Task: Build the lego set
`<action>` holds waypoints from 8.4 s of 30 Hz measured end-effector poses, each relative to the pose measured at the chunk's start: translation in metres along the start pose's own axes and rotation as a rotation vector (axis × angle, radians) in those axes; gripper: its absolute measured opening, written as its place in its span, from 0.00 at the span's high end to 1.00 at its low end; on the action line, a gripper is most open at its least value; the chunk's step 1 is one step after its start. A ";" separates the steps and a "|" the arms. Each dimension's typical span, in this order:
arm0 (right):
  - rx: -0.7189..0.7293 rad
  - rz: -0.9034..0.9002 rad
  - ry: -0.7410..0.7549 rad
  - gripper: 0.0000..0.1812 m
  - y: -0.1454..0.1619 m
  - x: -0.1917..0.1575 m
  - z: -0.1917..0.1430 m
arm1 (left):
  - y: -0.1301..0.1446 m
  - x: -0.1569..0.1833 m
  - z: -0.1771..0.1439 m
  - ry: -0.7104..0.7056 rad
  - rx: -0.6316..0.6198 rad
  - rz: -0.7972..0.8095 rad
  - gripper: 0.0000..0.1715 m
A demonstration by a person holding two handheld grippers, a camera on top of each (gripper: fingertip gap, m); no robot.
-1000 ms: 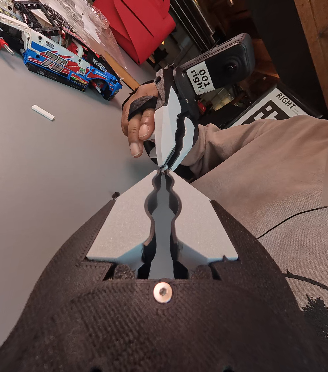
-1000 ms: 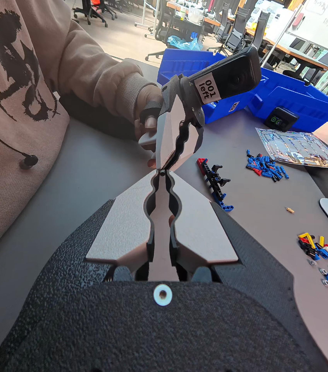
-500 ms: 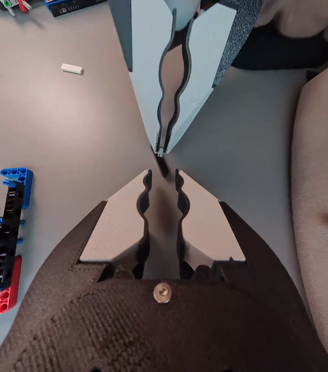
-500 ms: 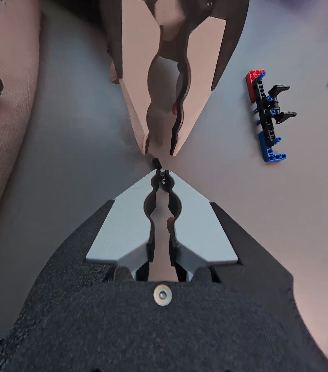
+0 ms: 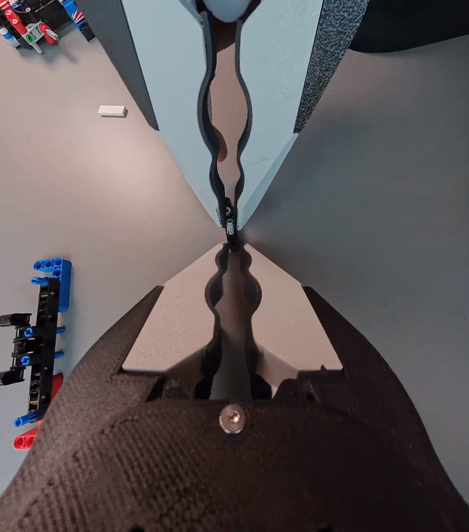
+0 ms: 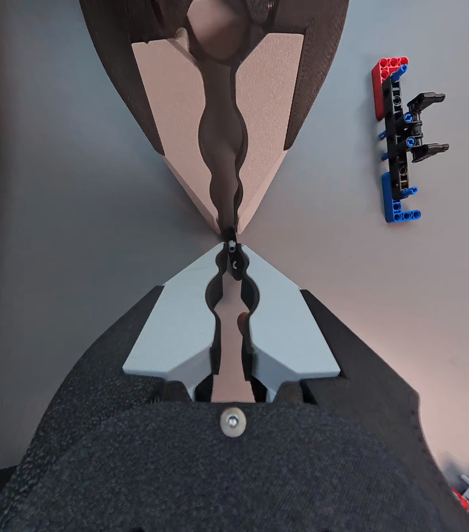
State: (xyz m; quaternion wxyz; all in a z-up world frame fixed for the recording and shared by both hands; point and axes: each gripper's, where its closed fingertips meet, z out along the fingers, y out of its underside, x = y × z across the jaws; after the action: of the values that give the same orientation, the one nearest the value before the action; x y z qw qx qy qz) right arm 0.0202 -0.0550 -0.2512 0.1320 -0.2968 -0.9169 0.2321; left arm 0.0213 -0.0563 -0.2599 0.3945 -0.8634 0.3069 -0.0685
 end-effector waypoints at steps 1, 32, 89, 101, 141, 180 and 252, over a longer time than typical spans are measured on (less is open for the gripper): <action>-0.007 -0.003 0.001 0.99 0.000 0.001 0.001 | 0.000 0.000 0.000 -0.003 0.001 0.008 0.97; -0.165 -0.027 -0.077 0.99 0.001 0.004 0.003 | -0.001 -0.003 0.001 -0.011 0.022 0.049 0.97; -0.038 -0.189 0.086 0.97 -0.002 -0.001 0.003 | 0.000 -0.004 0.000 -0.011 0.031 0.035 0.97; 0.000 -0.126 0.064 0.91 -0.003 -0.005 0.002 | 0.001 -0.006 -0.001 -0.029 0.032 0.049 0.97; 0.542 -0.253 0.606 0.94 -0.024 0.029 -0.054 | -0.053 -0.025 -0.048 0.124 0.516 -0.225 0.96; 0.606 0.185 0.203 0.96 -0.018 0.019 -0.039 | -0.026 -0.020 -0.031 0.010 0.291 0.004 0.97; 0.104 0.751 0.379 0.79 0.107 0.090 -0.051 | 0.000 -0.047 -0.031 -0.066 0.153 -0.159 0.85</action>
State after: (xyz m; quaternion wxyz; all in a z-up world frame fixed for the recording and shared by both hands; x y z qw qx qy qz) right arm 0.0202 0.0939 -0.2519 0.2193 -0.6406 -0.6915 0.2515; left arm -0.0276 -0.0486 -0.2336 0.4626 -0.8541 0.2183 -0.0943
